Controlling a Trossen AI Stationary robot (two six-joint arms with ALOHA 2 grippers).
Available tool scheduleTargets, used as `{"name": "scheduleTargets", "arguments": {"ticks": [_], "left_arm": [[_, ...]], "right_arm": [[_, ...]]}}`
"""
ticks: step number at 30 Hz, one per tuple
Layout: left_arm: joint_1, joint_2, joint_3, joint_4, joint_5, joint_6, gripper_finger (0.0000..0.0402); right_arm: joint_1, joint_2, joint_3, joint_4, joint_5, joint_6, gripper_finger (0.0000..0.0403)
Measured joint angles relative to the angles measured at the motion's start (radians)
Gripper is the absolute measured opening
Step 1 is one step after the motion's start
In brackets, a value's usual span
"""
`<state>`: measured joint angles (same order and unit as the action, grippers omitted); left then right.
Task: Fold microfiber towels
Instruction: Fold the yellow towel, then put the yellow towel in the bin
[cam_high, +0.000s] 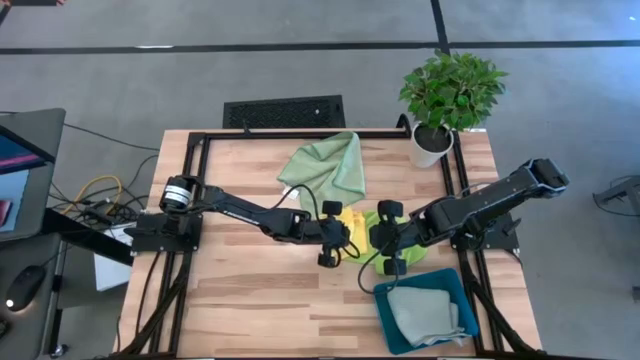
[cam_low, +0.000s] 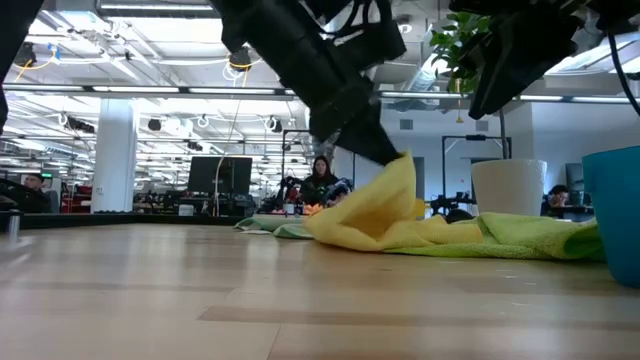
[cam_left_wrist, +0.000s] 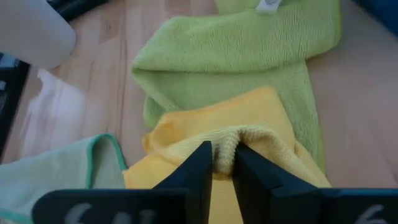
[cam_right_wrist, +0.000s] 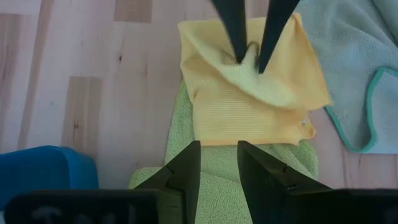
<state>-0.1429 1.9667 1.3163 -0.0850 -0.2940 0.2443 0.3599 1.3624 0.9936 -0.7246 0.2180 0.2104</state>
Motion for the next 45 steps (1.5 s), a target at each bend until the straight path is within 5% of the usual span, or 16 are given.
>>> {"name": "scheduleTargets", "arguments": {"ticks": [12, 19, 32, 45], "left_arm": [[0.002, 0.066, 0.0, 0.018, -0.059, -0.02, 0.0151], [-0.01, 0.053, 0.017, -0.034, -0.053, -0.029, 0.0171], [-0.036, 0.053, 0.226, -0.586, -0.058, -0.213, 0.0169], [-0.136, -0.026, 0.233, -0.858, -0.201, -0.478, 0.0169]], "right_arm": [[0.0, 0.0, 0.0, 0.002, 0.0, 0.002, 0.0128], [-0.002, 0.0, 0.0, 0.002, 0.0, 0.002, 0.0127], [-0.002, 0.04, -0.002, 0.048, -0.002, -0.163, 0.0128], [-0.011, 0.216, -0.001, 0.091, -0.011, -0.297, 0.0134]]}}
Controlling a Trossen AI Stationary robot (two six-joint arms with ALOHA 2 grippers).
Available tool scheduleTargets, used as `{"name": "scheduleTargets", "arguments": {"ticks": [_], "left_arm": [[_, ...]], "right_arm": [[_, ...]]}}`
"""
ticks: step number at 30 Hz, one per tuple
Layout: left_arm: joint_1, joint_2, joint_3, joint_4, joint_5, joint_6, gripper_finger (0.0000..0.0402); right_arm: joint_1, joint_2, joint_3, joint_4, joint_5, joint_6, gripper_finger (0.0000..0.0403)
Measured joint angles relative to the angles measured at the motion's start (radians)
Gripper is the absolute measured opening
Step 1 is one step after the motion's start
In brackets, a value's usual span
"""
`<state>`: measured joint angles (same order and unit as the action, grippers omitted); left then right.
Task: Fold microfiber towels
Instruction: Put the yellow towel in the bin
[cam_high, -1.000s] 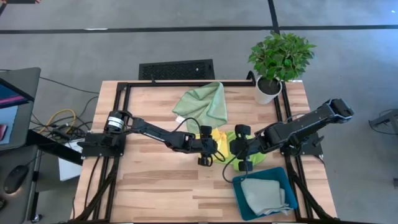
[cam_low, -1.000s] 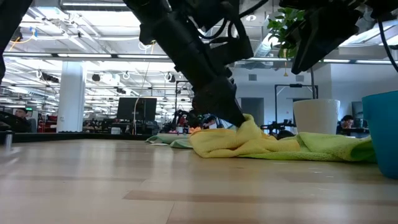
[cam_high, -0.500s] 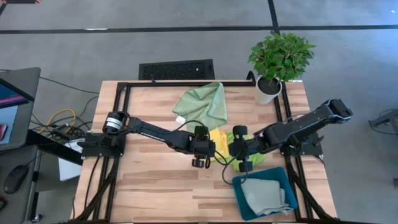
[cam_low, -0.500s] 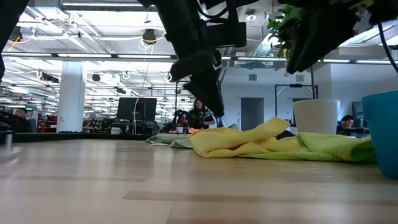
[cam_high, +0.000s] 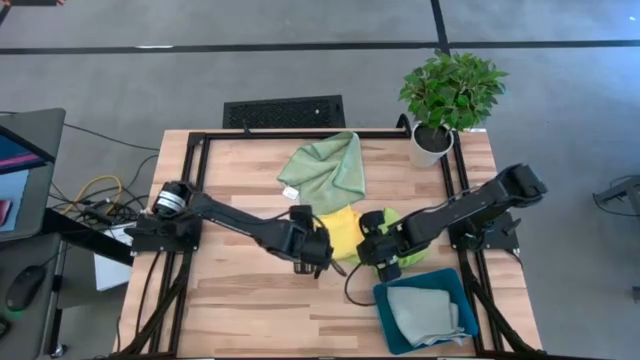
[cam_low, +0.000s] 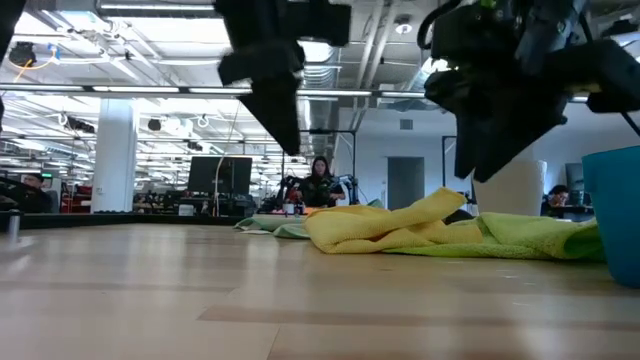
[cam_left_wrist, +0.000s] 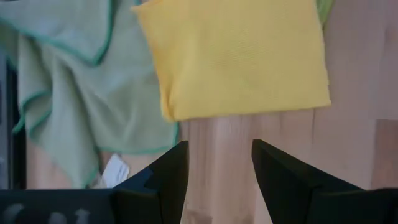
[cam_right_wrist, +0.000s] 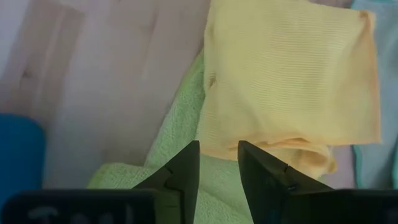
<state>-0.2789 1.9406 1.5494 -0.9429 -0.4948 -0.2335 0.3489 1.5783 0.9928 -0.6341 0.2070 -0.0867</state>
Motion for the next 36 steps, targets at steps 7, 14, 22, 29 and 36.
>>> {"name": "scheduleTargets", "arguments": {"ticks": [7, 14, 22, 29, 36], "left_arm": [[-0.07, -0.052, 0.0, -0.12, -0.031, -0.171, 0.0169], [-0.122, -0.058, 0.0, -0.207, -0.07, -0.282, 0.0169], [-0.151, -0.058, 0.0, -0.229, -0.096, -0.334, 0.0169], [-0.155, -0.058, 0.0, -0.229, -0.096, -0.336, 0.0169], [-0.155, -0.058, 0.0, -0.228, -0.096, -0.336, 0.0169]], "right_arm": [[0.005, 0.053, 0.01, 0.121, 0.035, -0.097, 0.0162], [0.005, 0.099, 0.031, 0.144, 0.053, -0.165, 0.023], [0.002, 0.187, 0.029, 0.171, 0.07, -0.264, 0.0249], [0.002, 0.253, 0.03, 0.15, 0.152, -0.263, 0.0249], [0.003, 0.253, 0.031, 0.144, 0.164, -0.252, 0.0233]]}}
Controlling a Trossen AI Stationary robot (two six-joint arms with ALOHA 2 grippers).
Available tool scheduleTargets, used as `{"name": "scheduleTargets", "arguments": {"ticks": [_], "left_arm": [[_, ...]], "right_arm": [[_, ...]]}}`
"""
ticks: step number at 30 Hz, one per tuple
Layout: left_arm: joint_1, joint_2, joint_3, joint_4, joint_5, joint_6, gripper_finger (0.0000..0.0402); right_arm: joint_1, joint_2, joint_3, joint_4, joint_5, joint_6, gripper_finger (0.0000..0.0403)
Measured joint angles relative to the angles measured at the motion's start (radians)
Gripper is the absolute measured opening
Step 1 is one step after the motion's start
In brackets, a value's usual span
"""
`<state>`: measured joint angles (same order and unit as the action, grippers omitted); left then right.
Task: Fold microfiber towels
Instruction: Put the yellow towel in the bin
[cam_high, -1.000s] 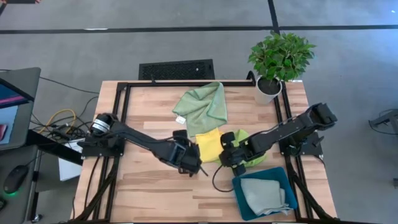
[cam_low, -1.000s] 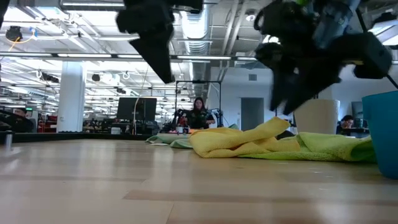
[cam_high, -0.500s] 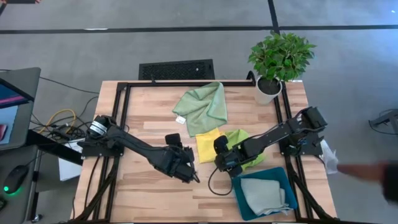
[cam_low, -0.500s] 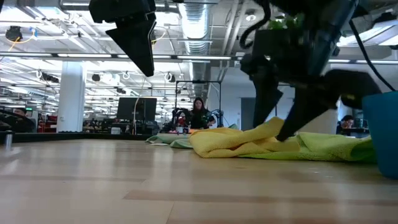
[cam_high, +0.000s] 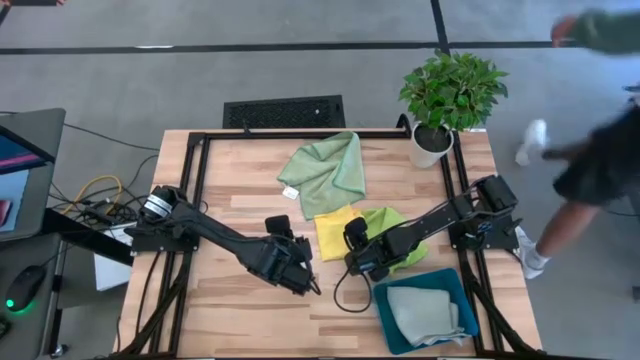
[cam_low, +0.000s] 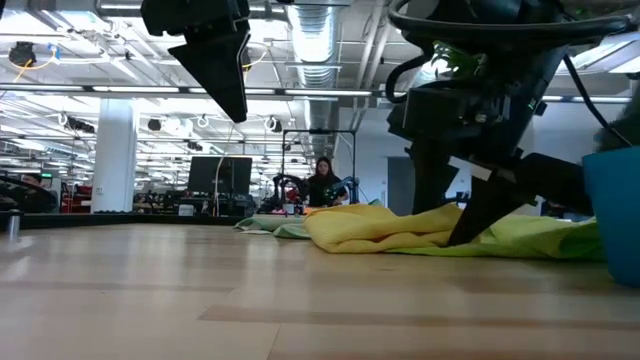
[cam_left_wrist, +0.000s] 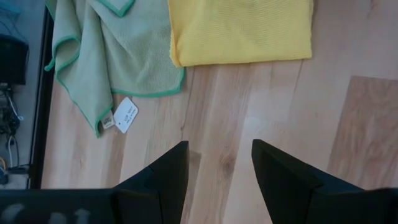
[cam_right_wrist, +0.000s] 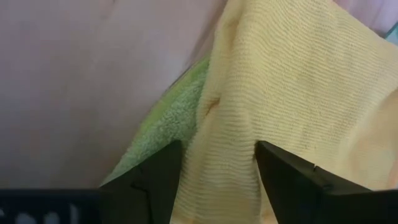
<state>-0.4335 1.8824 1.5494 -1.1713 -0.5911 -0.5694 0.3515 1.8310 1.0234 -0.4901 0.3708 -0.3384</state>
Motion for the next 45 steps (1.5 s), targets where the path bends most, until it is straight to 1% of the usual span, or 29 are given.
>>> {"name": "scheduleTargets", "arguments": {"ticks": [7, 11, 19, 23, 25, 30, 34, 37, 41, 45], "left_arm": [[0.0, 0.0, 0.0, 0.0, 0.0, 0.002, 0.0169], [0.0, 0.0, 0.0, 0.0, 0.0, 0.006, 0.0169], [0.0, 0.0, 0.0, 0.0, 0.0, 0.007, 0.0169], [0.0, 0.0, 0.0, 0.0, 0.0, 0.007, 0.0169], [0.0, 0.0, 0.0, 0.0, 0.0, 0.007, 0.0169], [0.0, 0.0, 0.0, 0.0, 0.0, 0.007, 0.0169], [0.0, 0.0, 0.0, -0.001, 0.0, 0.007, 0.0169], [0.0, 0.0, 0.0, -0.002, 0.0, 0.007, 0.0169], [0.0, 0.0, 0.0, -0.029, 0.0, -0.002, 0.0169], [0.0, 0.0, 0.0, -0.054, 0.0, -0.019, 0.0169]], "right_arm": [[-0.007, -0.004, -0.001, -0.005, -0.002, 0.032, 0.0184], [-0.007, -0.004, -0.001, -0.005, -0.002, 0.032, 0.015], [-0.007, -0.005, -0.001, -0.004, -0.002, 0.026, 0.006], [-0.007, -0.005, 0.037, -0.05, -0.002, 0.026, 0.0014], [-0.007, -0.006, 0.068, -0.086, -0.002, 0.029, 0.0011], [-0.007, -0.006, 0.139, -0.161, 0.005, 0.05, 0.0023], [-0.001, -0.006, 0.189, -0.222, 0.058, 0.05, 0.0009], [0.008, -0.006, 0.219, -0.27, 0.081, 0.056, 0.0008], [0.034, -0.006, 0.258, -0.34, 0.081, 0.105, 0.0014], [0.073, -0.006, 0.293, -0.447, 0.081, 0.183, 0.0006]]}}
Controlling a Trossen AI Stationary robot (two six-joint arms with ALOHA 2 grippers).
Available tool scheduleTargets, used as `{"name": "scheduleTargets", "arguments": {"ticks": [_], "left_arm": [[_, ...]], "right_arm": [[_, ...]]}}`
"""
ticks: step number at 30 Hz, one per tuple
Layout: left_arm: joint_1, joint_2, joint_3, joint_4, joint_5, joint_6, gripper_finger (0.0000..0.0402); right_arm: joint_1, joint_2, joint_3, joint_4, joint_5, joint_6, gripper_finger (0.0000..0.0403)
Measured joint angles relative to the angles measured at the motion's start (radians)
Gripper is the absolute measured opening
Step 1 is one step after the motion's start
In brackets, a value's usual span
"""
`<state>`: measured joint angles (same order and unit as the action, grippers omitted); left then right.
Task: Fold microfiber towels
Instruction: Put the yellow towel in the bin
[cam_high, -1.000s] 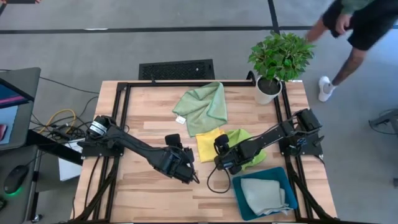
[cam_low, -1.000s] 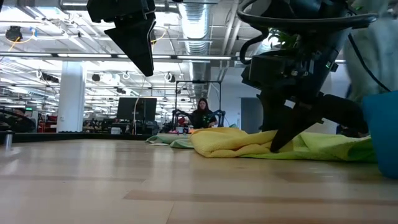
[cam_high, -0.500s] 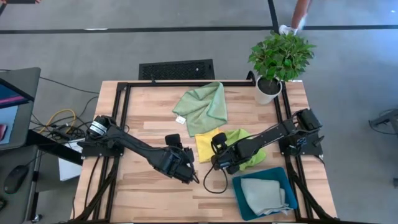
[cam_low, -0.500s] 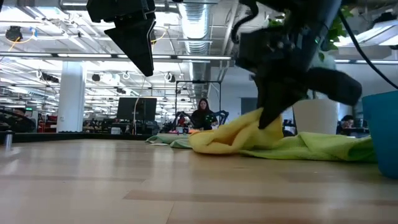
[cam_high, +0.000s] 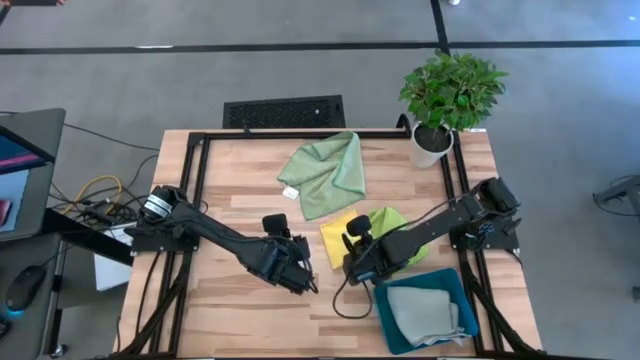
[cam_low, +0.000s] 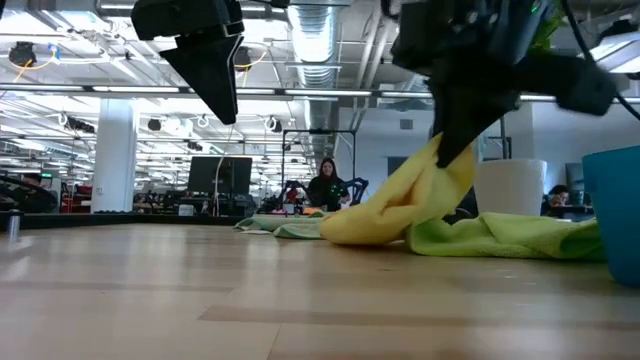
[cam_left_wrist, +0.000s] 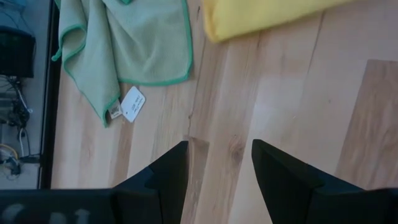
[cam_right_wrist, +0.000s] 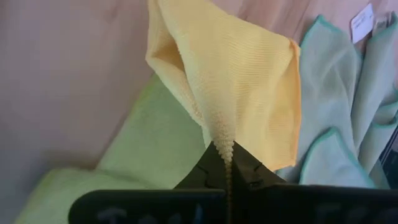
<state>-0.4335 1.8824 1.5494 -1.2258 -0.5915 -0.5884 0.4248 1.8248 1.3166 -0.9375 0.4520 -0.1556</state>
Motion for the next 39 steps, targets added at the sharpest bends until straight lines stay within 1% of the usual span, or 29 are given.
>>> {"name": "scheduleTargets", "arguments": {"ticks": [7, 12, 17, 20, 23, 27, 32, 39], "left_arm": [[0.0, 0.0, 0.0, 0.001, -0.001, 0.0, 0.0169], [0.0, 0.0, 0.0, 0.002, -0.002, 0.0, 0.0169], [0.0, 0.0, 0.0, 0.002, -0.005, 0.0, 0.0169], [0.0, 0.0, 0.0, 0.002, -0.005, -0.001, 0.0169], [0.0, 0.0, 0.0, 0.004, -0.005, -0.001, 0.0169], [0.0, 0.0, 0.0, 0.011, -0.005, -0.004, 0.0169], [0.0, 0.0, 0.0, 0.045, -0.005, -0.004, 0.0169], [0.0, 0.0, 0.0, 0.105, 0.002, -0.012, 0.0169]], "right_arm": [[0.092, 0.0, 0.069, -0.17, 0.002, 0.19, 0.0013], [0.184, 0.0, 0.132, -0.32, -0.001, 0.347, 0.0006], [0.297, 0.0, 0.196, -0.502, -0.014, 0.582, 0.0012], [0.37, -0.002, 0.216, -0.567, -0.088, 0.75, 0.0015], [0.437, -0.002, 0.217, -0.562, -0.199, 0.879, 0.0009], [0.521, -0.002, 0.217, -0.523, -0.272, 1.014, 0.0007], [0.606, -0.002, 0.217, -0.49, -0.298, 1.136, 0.0016], [0.68, -0.001, 0.217, -0.384, -0.298, 1.178, 0.0009]]}}
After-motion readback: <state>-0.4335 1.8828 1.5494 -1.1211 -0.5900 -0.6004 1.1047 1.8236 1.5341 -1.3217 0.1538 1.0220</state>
